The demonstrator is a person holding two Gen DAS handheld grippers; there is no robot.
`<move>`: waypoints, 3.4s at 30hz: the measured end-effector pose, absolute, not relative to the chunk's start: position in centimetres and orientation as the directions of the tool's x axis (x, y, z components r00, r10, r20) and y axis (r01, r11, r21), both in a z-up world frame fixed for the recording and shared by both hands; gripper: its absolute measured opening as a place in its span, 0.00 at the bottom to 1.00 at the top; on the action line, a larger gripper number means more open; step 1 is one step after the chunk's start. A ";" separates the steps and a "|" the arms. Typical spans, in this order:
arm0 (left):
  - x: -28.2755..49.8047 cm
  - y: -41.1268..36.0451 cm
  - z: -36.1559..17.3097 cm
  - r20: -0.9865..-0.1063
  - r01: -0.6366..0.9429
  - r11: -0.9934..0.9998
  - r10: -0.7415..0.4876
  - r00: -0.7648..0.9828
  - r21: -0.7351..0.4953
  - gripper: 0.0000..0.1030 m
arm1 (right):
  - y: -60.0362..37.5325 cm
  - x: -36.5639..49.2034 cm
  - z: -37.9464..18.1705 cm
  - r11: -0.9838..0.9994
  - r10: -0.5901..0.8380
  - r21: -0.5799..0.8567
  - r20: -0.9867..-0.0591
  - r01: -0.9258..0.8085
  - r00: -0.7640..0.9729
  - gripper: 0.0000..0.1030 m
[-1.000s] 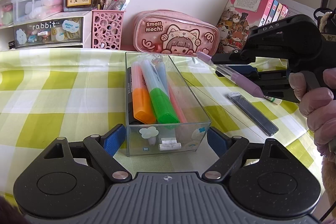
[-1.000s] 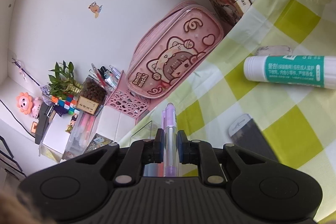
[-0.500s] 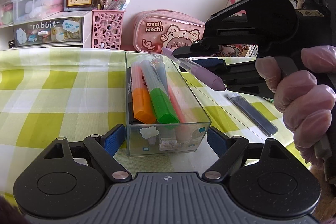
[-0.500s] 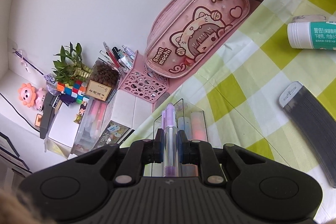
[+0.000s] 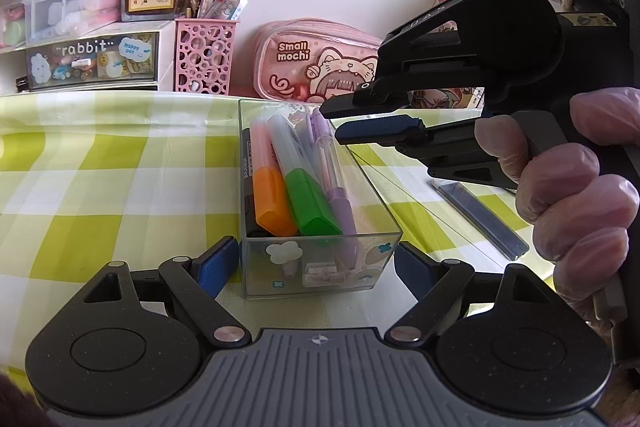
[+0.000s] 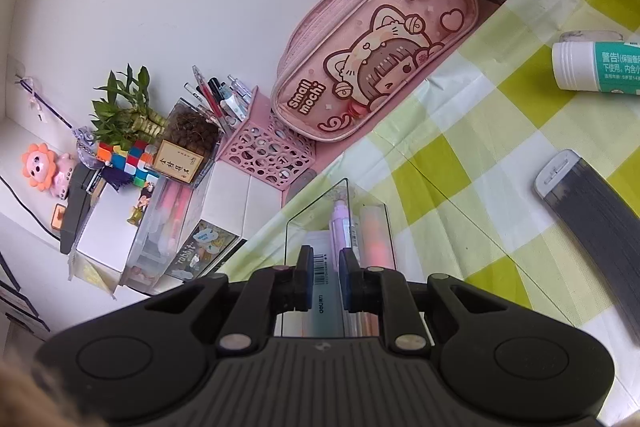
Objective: Organize stationery
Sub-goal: 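Carry the lavender pen over the clear box, lower it inside, open, then withdraw the right gripper and move it to the white-and-teal glue stick, then close the right gripper around the glue stick and lift it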
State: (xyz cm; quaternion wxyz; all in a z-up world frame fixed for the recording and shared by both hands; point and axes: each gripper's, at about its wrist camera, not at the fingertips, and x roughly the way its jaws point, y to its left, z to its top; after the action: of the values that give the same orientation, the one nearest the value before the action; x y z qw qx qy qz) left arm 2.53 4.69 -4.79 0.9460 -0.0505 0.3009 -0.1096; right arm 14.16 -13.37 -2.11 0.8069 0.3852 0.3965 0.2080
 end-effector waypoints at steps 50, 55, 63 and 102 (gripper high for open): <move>2.7 4.8 -4.9 -0.559 0.181 0.971 -0.240 0.794 -0.160 0.80 | -24.8 10.1 -3.0 0.858 0.378 0.513 -0.609 -0.018 0.697 0.76; 2.7 4.8 -4.9 -0.559 0.181 0.971 -0.239 0.794 -0.159 0.80 | -25.9 9.3 -2.1 0.906 0.307 0.421 -0.603 -0.032 0.736 0.78; 2.7 4.8 -4.9 -0.560 0.181 0.971 -0.239 0.793 -0.159 0.80 | -27.1 9.6 -1.8 0.969 0.164 0.246 -0.582 -0.020 0.797 0.84; 2.8 4.8 -4.9 -0.560 0.184 0.970 -0.243 0.792 -0.161 0.82 | -20.8 12.9 -3.6 0.951 0.309 0.212 -0.645 -0.224 0.699 0.70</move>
State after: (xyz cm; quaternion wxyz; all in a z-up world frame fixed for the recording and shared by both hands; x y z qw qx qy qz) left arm 2.75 4.77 -4.89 0.9453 -0.0490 0.3021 -0.1128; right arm 12.91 -20.76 -3.57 0.9198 0.0586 0.3599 0.1448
